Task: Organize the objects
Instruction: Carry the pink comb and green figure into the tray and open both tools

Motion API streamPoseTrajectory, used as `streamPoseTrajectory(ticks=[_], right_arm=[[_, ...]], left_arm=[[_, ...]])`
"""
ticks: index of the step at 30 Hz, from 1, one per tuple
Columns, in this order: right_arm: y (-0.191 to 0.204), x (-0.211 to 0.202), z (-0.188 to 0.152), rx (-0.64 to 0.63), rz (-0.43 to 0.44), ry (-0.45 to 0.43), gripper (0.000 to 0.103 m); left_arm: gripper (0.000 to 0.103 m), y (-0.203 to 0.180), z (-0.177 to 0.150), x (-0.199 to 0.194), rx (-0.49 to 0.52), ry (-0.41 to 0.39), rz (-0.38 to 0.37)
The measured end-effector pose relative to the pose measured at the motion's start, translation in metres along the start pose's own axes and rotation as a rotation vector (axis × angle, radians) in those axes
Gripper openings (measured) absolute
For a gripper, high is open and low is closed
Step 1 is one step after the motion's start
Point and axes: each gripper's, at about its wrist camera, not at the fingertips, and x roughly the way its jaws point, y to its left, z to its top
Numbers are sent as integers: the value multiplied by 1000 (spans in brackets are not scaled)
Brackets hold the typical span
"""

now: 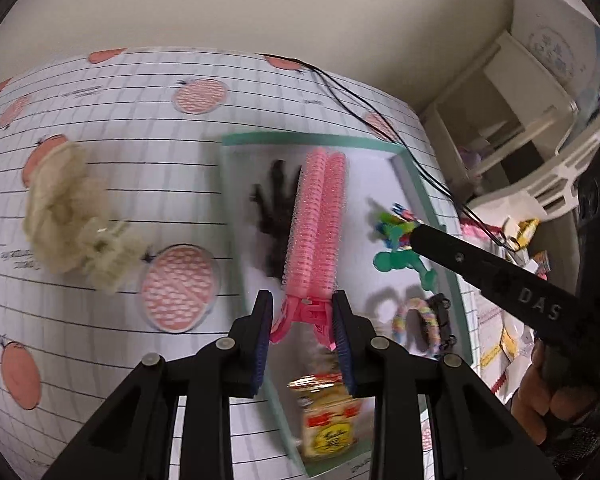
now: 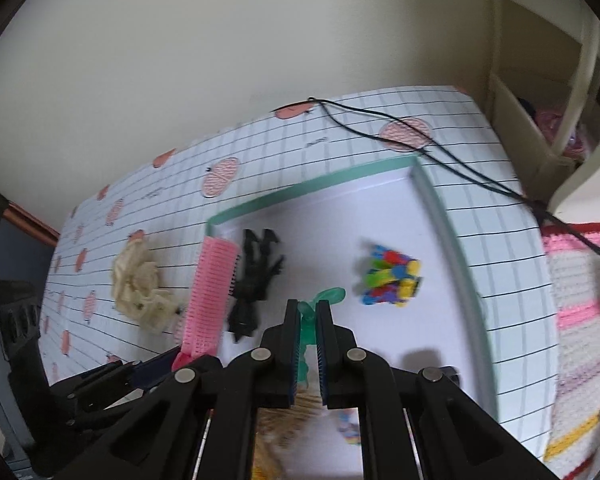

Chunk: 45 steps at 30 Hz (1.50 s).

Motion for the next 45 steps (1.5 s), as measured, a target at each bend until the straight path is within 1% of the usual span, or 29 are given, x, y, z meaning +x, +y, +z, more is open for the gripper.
streamPoseTrajectory(ticks=[4, 7, 11, 18, 21, 23, 24, 25, 26, 27, 32, 36, 38, 41, 43, 45], right_arm=[[-10, 4, -2, -3, -39, 13, 8], [-16, 11, -5, 7, -52, 32, 8], [-20, 20, -9, 15, -55, 55, 8], [-24, 26, -13, 36, -58, 78, 9], [-25, 26, -12, 45, -62, 77, 9], [-26, 24, -12, 55, -54, 71, 14], [-26, 23, -11, 56, -52, 67, 19], [-26, 22, -11, 52, -51, 63, 22], [-24, 20, -11, 47, -55, 59, 22], [-24, 20, -9, 44, -56, 57, 22], [-19, 9, -4, 31, -43, 29, 22], [-14, 3, -3, 15, -46, 11, 22], [-12, 4, -2, 11, -46, 13, 22], [-10, 8, -3, 6, -50, 20, 23], [-7, 10, -3, -3, -51, 23, 35], [-4, 11, -4, -14, -51, 22, 40]], left_arm=[[31, -13, 0, 8, 15, 4, -12], [31, -21, 0, 14, 21, 3, -21], [31, -32, -1, 25, 59, 7, 18], [31, -35, -3, 38, 72, 28, 38], [31, -36, -4, 36, 75, 26, 30], [32, -35, -3, 34, 68, 27, 25], [32, -36, -3, 34, 65, 26, 24], [35, -36, -2, 32, 63, 24, 20], [38, -36, -2, 31, 63, 21, 19], [39, -35, -2, 28, 63, 17, 19], [39, -28, 2, 15, 30, -11, 2], [40, -19, 7, 1, 8, -58, 17], [44, -12, 8, -4, -12, -78, 27], [52, 0, 9, -10, -42, -102, 68], [56, 8, 9, -12, -59, -114, 107], [61, 13, 10, -14, -66, -122, 133]])
